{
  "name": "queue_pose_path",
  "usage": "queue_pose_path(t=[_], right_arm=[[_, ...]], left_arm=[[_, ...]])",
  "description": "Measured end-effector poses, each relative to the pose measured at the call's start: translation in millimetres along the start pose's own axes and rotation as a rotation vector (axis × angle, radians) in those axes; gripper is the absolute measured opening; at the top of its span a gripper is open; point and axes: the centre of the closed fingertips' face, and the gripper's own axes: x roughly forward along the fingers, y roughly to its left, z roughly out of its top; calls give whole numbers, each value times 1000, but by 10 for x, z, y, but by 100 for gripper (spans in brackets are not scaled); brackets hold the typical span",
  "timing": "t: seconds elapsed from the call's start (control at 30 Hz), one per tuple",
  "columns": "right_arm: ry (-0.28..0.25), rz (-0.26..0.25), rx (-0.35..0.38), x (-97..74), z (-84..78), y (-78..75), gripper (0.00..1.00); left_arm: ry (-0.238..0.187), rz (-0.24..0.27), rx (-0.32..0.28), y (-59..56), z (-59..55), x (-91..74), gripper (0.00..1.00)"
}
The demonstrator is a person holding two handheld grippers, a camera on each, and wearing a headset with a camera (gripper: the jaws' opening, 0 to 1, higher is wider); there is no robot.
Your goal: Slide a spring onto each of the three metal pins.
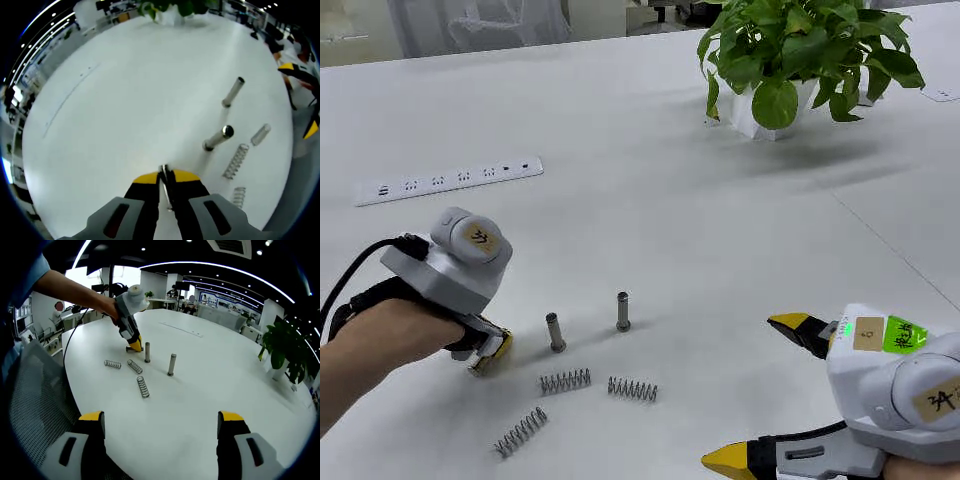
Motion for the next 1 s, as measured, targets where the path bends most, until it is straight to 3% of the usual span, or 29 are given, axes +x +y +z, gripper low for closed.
queue_pose_path(t=[0.3,0.57,1.0], right_arm=[[2,-1,-8,-4,-2,-1,94],[3,-2,-5,-5,-11,-8,94],[12,6,-10,6,-27,8,94]], left_arm=[[1,15,-24,11,-18,11,8],[-45,4,-53,1,-14,-6,8],[-150,-8,-88,-37,82,-187,8]])
